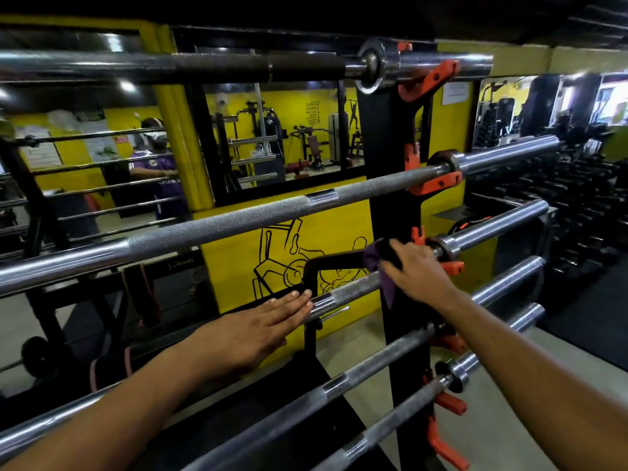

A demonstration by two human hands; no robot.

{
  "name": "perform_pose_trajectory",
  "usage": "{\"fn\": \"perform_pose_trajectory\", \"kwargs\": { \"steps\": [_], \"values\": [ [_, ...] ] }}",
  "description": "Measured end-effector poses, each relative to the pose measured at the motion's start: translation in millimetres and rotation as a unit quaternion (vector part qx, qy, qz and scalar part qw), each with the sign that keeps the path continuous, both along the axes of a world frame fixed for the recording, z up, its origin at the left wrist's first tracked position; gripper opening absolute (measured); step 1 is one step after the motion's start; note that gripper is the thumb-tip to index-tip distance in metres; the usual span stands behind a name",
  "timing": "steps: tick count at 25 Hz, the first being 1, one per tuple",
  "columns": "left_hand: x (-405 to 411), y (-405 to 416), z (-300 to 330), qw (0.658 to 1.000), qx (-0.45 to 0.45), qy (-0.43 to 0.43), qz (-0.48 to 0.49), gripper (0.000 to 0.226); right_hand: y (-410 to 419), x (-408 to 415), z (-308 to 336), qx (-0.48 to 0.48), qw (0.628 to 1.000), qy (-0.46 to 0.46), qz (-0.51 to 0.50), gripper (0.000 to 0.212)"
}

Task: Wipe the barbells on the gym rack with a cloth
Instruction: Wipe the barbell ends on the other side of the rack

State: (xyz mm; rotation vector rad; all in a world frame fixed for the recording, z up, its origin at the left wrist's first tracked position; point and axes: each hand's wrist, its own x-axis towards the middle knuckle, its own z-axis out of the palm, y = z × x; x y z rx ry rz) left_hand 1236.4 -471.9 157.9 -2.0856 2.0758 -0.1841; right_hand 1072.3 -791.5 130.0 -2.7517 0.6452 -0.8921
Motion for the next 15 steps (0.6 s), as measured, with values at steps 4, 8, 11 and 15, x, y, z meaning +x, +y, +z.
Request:
{"fn": "perform_pose_trajectory", "kwargs": {
  "steps": [4, 8, 11, 15],
  "values": [
    [2, -1, 0, 1.0, 0.0, 0.013, 0.005, 0.07, -4, 5, 6, 0.02, 0.996, -0.024, -0.079, 0.036],
    [4, -2, -1, 1.0, -0.002, 0.017, 0.018, 0.063, 71, 28, -2, 0.001, 1.0, -0.022, -0.004, 0.045],
    [6, 1, -3, 0.999, -0.021, 0.027, 0.018, 0.064, 98, 22, -26, 0.022, 0.992, -0.092, 0.083, 0.045],
    [6, 5, -4, 0.998, -0.039, 0.033, 0.032, 0.065, 105, -10, -45, 0.21, 0.945, -0.189, 0.162, 0.033]
  ]
}}
